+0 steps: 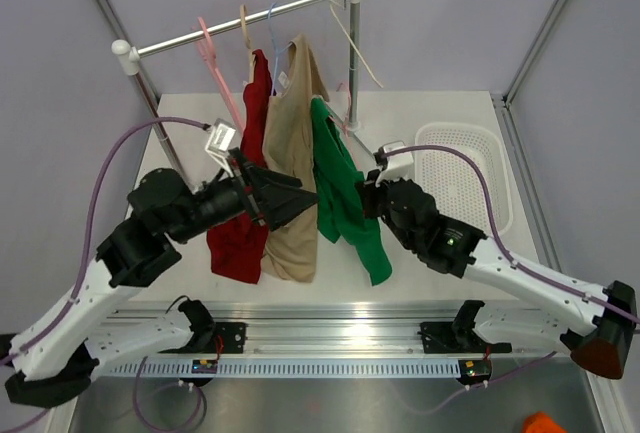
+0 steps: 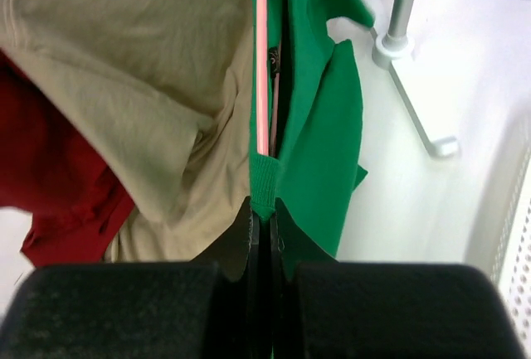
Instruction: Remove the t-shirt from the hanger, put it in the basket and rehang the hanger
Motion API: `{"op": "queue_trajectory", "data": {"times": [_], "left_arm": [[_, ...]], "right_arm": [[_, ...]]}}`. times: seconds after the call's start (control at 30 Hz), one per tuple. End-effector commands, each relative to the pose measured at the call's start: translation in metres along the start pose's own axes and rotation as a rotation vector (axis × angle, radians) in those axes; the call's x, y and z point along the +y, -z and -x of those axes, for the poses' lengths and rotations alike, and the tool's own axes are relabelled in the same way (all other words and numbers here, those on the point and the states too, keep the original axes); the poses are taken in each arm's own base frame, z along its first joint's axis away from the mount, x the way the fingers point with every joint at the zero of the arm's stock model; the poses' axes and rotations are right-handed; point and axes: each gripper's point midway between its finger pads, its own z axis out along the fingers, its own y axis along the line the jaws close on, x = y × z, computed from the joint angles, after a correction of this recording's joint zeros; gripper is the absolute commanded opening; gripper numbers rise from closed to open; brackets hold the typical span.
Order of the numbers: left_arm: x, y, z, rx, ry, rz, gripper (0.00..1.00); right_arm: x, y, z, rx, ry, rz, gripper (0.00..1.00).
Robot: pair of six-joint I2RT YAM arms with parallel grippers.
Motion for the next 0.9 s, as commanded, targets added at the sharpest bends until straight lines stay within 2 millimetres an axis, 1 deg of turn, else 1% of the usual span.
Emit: {"op": "queue_trajectory", "data": {"times": [0.0, 0.07, 0.1, 0.13, 0.23, 0.27, 0.33, 0.37, 0.4, 0.47, 0.5, 0.6, 0.63, 0.73, 0.8, 0.87], "left_arm": [[0.003, -0.040, 0.014, -0.085, -0.057, 0.109, 0.88], [0.012, -0.054, 0.015, -0.096, -0.059, 0.167, 0.88], [0.022, -0.062, 0.016, -0.110, -0.067, 0.215, 0.86], [0.037, -0.078, 0.006, -0.082, -0.076, 0.265, 0.84], [0.049, -0.100, 0.002, -0.091, -0.080, 0.295, 0.81], [0.055, -0.112, -0.003, -0.088, -0.080, 0.306, 0.80], [0.053, -0.123, 0.000, -0.093, -0.091, 0.293, 0.79], [0.058, -0.134, -0.004, -0.084, -0.095, 0.305, 0.79], [0.058, -0.138, 0.000, -0.096, -0.099, 0.307, 0.79], [0.062, -0.146, -0.002, -0.092, -0.115, 0.313, 0.78], [0.070, -0.155, -0.010, -0.072, -0.119, 0.330, 0.77], [0.075, -0.169, -0.019, -0.054, -0.119, 0.324, 0.76], [0.081, -0.175, -0.026, -0.041, -0.118, 0.328, 0.72], [0.080, -0.183, -0.028, -0.049, -0.107, 0.310, 0.59], [0.081, -0.184, -0.024, -0.077, -0.112, 0.309, 0.58], [0.082, -0.184, -0.021, -0.095, -0.118, 0.315, 0.52]], "right_arm": [[-0.009, 0.029, 0.015, -0.047, -0.091, -0.016, 0.00], [-0.009, 0.037, 0.015, -0.046, -0.114, -0.001, 0.00], [-0.009, 0.040, 0.013, -0.042, -0.118, 0.009, 0.00], [-0.010, 0.046, 0.016, -0.051, -0.134, 0.017, 0.00], [-0.005, 0.054, 0.015, -0.047, -0.152, 0.060, 0.00], [-0.004, 0.056, 0.014, -0.043, -0.156, 0.069, 0.00], [-0.001, 0.061, 0.014, -0.040, -0.159, 0.089, 0.00], [0.000, 0.062, 0.014, -0.039, -0.158, 0.092, 0.00], [0.000, 0.064, 0.013, -0.039, -0.158, 0.098, 0.00], [0.000, 0.070, 0.017, -0.050, -0.168, 0.112, 0.00], [0.000, 0.072, 0.017, -0.049, -0.170, 0.117, 0.00], [0.003, 0.077, 0.018, -0.052, -0.174, 0.136, 0.00], [0.005, 0.077, 0.017, -0.045, -0.174, 0.140, 0.00], [0.006, 0.078, 0.013, -0.036, -0.174, 0.143, 0.00], [0.007, 0.081, 0.013, -0.039, -0.176, 0.150, 0.00], [0.009, 0.085, 0.016, -0.047, -0.183, 0.163, 0.00]]}}
